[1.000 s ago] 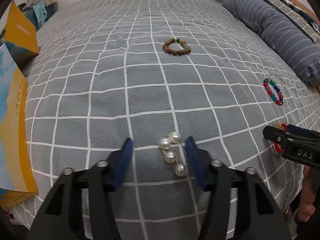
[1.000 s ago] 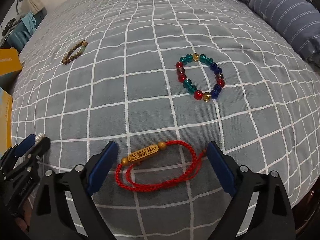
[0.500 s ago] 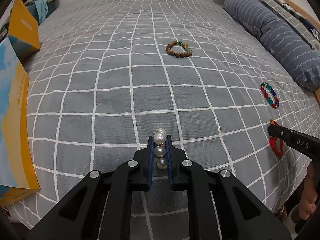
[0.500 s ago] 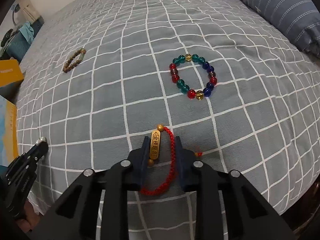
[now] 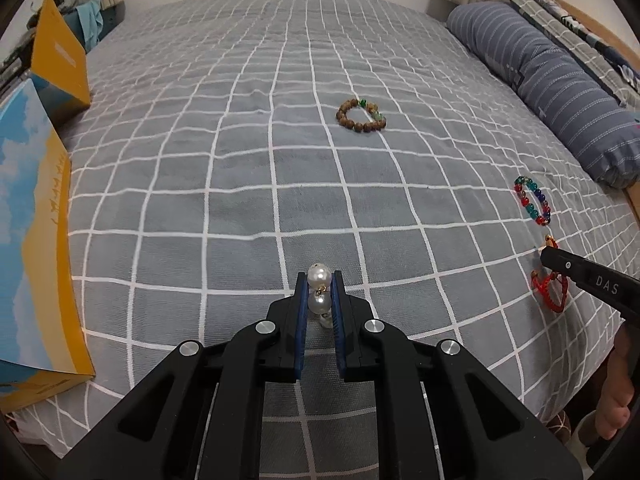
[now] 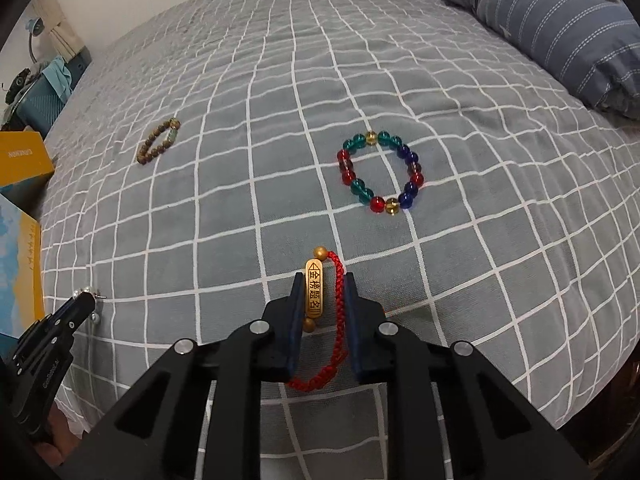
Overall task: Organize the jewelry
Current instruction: 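Carry the earrings and red cord bracelet with both tools over the box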
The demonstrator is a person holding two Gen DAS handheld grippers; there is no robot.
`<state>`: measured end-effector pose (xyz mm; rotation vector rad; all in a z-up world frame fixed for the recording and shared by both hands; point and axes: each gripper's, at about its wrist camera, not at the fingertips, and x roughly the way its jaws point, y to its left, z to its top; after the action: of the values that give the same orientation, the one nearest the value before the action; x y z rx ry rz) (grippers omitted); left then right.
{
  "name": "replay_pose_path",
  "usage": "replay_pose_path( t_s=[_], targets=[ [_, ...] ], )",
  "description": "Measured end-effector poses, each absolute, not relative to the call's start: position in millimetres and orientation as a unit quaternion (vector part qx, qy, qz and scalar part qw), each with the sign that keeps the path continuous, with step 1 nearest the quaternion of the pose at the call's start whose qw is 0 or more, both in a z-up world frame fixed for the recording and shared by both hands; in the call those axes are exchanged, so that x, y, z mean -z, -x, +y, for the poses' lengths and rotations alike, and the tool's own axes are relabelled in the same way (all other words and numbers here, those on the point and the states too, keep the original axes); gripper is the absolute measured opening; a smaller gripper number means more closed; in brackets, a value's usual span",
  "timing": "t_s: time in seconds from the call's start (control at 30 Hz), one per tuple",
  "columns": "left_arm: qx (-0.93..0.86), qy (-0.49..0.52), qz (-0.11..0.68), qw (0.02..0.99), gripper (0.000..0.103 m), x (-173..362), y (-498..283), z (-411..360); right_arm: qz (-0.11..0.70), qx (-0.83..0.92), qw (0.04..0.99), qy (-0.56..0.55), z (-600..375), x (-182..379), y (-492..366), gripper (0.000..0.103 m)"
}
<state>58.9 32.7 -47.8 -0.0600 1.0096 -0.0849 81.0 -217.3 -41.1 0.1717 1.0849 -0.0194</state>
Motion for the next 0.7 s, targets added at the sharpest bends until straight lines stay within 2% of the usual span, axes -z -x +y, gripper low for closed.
replay_pose_path(
  t_s=[0.7],
  targets=[
    [0.016,0.037,0.432,0.901,0.011,3,-37,56,0.431,0.012,0.900,-0.059,-203,2,-63,0.018]
  ],
)
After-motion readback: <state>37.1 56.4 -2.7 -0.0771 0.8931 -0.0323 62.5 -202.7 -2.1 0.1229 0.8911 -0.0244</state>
